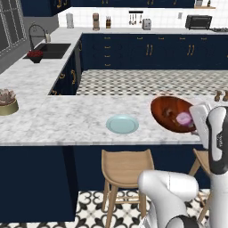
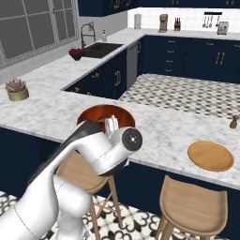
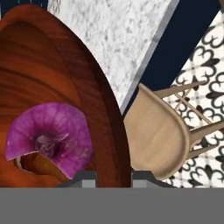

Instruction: Pick the chicken drumstick and onion from their plates and place them in the bowl. Then put the bowl in the fridge.

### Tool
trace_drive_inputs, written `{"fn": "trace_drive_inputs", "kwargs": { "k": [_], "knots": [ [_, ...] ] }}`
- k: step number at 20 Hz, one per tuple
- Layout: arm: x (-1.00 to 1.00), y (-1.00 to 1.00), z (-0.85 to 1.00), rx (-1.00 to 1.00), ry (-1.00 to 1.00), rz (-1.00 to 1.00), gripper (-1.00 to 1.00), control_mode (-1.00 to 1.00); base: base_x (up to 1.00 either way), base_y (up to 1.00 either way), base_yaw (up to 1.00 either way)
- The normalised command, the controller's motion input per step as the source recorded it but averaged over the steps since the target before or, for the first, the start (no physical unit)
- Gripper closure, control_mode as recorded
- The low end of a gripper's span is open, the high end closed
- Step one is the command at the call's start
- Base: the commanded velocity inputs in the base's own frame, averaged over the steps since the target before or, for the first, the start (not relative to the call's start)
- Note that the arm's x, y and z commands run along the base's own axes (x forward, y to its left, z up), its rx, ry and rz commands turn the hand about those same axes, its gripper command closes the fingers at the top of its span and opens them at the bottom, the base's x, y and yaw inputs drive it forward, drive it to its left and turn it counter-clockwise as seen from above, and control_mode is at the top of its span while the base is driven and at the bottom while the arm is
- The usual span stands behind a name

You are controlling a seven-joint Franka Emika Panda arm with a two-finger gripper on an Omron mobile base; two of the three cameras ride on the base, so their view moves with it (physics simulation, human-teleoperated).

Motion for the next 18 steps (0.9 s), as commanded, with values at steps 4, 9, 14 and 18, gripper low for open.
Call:
{"fn": "trace_drive_inputs", "kwargs": {
  "k": [4,9,14,18],
  "knots": [
    [-0.78,0.16,0.16,0.15,0.05,0.07,1.00,-1.00,0.00,0.00,0.00],
    [-0.37,0.10,0.11,0.05,0.01,0.03,1.00,1.00,-0.22,0.10,0.01],
    [0.00,0.00,0.00,0.00,0.00,0.00,1.00,1.00,-0.69,-0.26,-0.03],
    [0.00,0.00,0.00,0.00,0.00,0.00,1.00,1.00,-0.93,-0.66,-0.18]
  ]
}}
